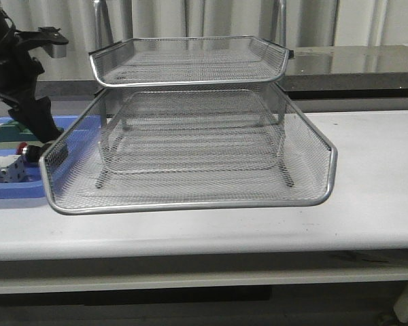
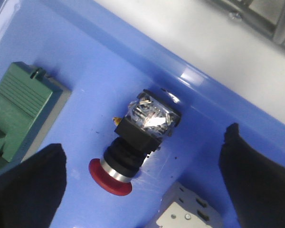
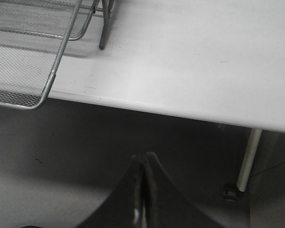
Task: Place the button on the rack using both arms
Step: 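Lower the left gripper into the blue tray onto the red push button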
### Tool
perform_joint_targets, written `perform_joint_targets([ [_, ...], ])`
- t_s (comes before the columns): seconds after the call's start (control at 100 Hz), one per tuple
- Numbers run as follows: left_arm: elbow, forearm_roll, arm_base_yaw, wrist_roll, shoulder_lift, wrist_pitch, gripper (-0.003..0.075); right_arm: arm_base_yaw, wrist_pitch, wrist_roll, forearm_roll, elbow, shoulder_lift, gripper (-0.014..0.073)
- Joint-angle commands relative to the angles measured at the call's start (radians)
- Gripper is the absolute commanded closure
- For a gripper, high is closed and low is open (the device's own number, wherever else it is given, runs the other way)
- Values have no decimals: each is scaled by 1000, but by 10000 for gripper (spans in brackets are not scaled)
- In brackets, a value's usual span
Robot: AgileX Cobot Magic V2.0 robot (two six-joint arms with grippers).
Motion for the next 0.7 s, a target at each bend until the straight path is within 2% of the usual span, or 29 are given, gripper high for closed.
perform_joint_targets([
  [0.0, -34, 7, -5, 7, -45, -41, 103, -4, -59, 2, -5, -33, 5, 664],
  [0.69, -34, 21, -5, 48, 52, -142, 103, -4, -59, 2, -5, -33, 5, 664],
])
